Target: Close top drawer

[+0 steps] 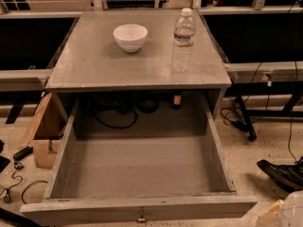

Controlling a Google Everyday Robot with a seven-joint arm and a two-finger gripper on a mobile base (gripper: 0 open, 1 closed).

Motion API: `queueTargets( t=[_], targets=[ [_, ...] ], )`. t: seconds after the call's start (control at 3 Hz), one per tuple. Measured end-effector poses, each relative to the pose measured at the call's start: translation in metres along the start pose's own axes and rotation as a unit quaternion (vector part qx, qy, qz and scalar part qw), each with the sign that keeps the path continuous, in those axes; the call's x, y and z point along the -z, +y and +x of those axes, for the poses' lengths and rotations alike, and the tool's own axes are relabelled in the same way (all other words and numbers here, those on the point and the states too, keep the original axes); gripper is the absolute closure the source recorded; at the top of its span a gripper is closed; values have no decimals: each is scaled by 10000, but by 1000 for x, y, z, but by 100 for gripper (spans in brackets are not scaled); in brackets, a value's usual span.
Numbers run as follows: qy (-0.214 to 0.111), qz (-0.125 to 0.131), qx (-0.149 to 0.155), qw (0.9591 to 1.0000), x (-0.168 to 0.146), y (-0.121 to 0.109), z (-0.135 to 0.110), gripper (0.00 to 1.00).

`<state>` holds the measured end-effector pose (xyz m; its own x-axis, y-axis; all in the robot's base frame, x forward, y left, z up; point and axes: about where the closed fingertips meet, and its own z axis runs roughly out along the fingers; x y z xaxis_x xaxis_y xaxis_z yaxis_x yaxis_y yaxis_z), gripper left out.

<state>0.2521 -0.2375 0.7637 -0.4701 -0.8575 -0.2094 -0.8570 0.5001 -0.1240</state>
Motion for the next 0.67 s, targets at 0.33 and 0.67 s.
queueTargets(
  t=[0.33,0.67],
  targets=[
    [13,-45,21,10000,-10,3,0,100],
    [-160,-335,162,9992,-56,19,-3,100]
  ],
)
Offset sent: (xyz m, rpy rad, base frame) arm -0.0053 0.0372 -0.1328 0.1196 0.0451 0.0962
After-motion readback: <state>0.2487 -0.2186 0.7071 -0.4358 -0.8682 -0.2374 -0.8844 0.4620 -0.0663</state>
